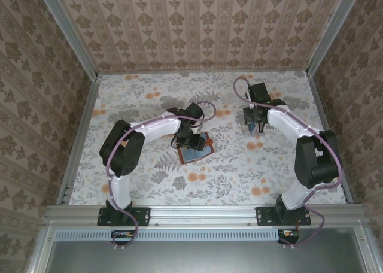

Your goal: Put the credit cards into the card holder

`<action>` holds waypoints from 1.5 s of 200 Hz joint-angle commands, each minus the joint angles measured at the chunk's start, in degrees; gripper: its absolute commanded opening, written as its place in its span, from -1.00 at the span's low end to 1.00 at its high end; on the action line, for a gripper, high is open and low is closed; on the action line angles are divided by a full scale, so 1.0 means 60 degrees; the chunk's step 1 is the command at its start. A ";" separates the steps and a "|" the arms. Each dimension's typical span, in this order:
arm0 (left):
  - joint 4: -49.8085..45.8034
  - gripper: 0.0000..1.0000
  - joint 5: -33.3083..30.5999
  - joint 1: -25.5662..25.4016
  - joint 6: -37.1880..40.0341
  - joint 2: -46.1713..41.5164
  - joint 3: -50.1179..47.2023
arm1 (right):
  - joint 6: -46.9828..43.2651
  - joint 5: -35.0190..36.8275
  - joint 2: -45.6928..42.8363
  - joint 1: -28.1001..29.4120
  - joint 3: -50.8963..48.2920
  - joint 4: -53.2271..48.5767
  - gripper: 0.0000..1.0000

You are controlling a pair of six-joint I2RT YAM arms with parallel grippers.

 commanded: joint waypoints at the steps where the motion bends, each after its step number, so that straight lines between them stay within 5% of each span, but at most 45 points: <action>1: -0.0289 0.15 0.0070 -0.0077 0.0220 0.0129 0.0004 | 0.0139 -0.0236 -0.0384 -0.0083 0.0134 -0.0178 -1.00; 88: -0.0164 0.16 0.0166 0.0041 0.0335 0.0054 -0.0111 | 0.0795 -0.2477 -0.2153 -0.0129 -0.0055 -0.0227 -1.00; 150: 0.0081 0.16 0.0457 0.0181 0.0341 0.0012 -0.0374 | 0.2470 -0.7167 -0.3728 -0.0054 -0.2721 0.1377 -1.00; 177: 0.0113 0.17 0.0477 0.0245 0.0370 -0.0041 -0.0450 | 0.2995 -0.8212 -0.3579 0.0384 -0.3829 0.2404 -1.00; 219: 0.0169 0.16 0.0521 0.0401 0.0392 -0.0103 -0.0561 | 0.4072 -0.8800 -0.2912 0.0873 -0.4364 0.4111 -1.00; 300: 0.0657 0.16 0.0719 0.0657 0.0287 -0.0713 -0.1091 | 0.4133 -0.8103 -0.1163 0.1352 -0.3756 0.4333 -1.00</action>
